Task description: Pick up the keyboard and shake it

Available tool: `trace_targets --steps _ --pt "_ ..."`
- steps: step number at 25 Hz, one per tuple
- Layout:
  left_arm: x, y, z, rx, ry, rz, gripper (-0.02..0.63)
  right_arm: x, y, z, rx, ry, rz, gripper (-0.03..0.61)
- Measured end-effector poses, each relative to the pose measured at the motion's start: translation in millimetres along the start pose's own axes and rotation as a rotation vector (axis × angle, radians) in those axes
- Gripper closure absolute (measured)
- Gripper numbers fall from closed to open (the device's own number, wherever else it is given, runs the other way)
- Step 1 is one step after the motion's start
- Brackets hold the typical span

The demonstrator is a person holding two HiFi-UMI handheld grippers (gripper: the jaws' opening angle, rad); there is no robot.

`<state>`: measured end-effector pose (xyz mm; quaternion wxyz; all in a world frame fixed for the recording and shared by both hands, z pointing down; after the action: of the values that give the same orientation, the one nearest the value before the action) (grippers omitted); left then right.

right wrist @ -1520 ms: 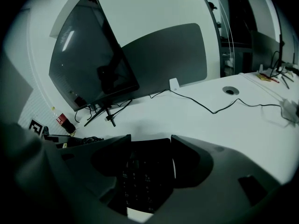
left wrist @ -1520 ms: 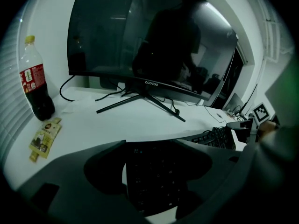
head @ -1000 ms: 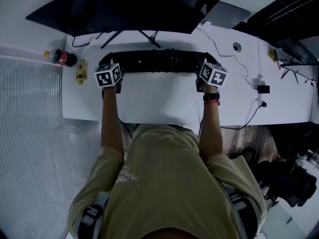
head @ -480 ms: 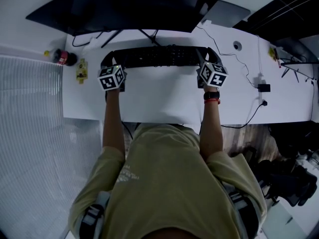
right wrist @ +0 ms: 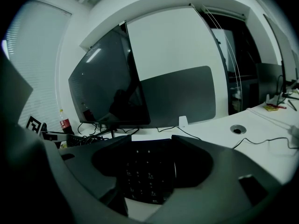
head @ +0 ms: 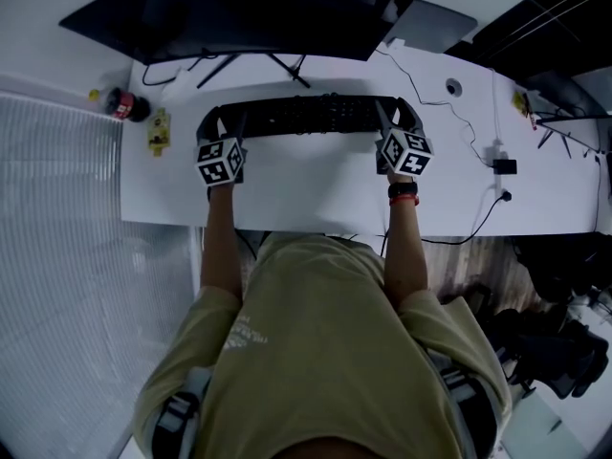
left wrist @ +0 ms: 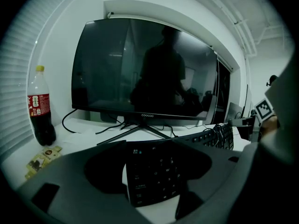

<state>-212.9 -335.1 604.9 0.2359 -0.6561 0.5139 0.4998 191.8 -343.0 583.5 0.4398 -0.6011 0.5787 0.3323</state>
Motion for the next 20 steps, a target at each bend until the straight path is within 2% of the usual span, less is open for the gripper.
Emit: trace_targets --steps 10,20 --pt "-6 -14 38 0.009 -0.040 -0.077 0.302 -21 3 34 0.033 -0.018 -0.034 0.308" --pt "-28 -24 73 0.025 -0.095 -0.095 0.302 -28 11 66 0.064 -0.035 -0.003 0.308"
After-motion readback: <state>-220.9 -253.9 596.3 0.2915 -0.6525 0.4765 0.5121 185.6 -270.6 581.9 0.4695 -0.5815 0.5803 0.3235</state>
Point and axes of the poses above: the fingertips, and each gripper's own axes: z backward along the fingers, y to its left, x out of its top, the point moved 5 cm from there along z, backward along the fingers, and after that the axes turned 9 degrees about -x, right-handed, at the moved point
